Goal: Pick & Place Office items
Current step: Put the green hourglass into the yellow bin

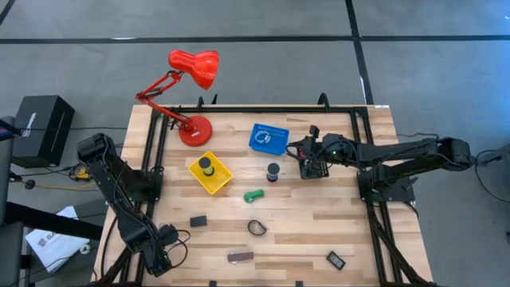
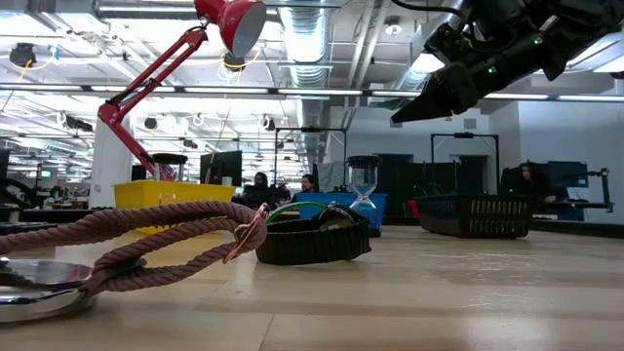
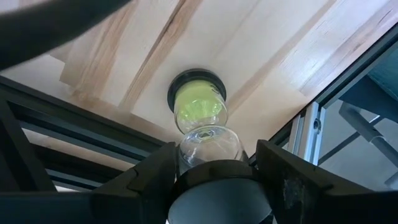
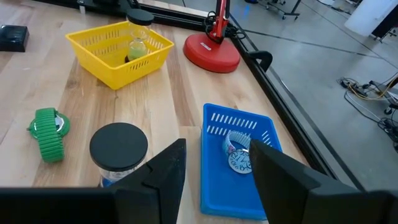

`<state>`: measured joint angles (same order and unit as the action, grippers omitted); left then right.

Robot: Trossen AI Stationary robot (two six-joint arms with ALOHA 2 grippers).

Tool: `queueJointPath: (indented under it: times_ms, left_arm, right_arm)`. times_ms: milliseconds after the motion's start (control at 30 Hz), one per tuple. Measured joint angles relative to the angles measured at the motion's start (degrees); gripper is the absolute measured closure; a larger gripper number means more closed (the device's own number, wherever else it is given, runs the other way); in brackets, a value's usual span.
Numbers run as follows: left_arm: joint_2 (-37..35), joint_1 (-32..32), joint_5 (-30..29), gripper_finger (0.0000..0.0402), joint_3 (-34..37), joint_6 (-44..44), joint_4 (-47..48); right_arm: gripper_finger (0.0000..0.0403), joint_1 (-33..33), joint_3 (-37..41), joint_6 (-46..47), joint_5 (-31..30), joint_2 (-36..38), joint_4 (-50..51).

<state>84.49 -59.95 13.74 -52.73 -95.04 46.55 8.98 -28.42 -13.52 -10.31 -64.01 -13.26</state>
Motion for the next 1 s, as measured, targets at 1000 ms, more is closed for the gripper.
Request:
queueJointPath:
  times_ms: [1000]
  left_arm:
    - [-0.2, 16.2, -3.4, 0.0188, -0.2, 21.6, 1.1]
  right_arm:
    - [0.0235, 0.1, 0.0, 0.0, 0.0, 0.0, 0.0]
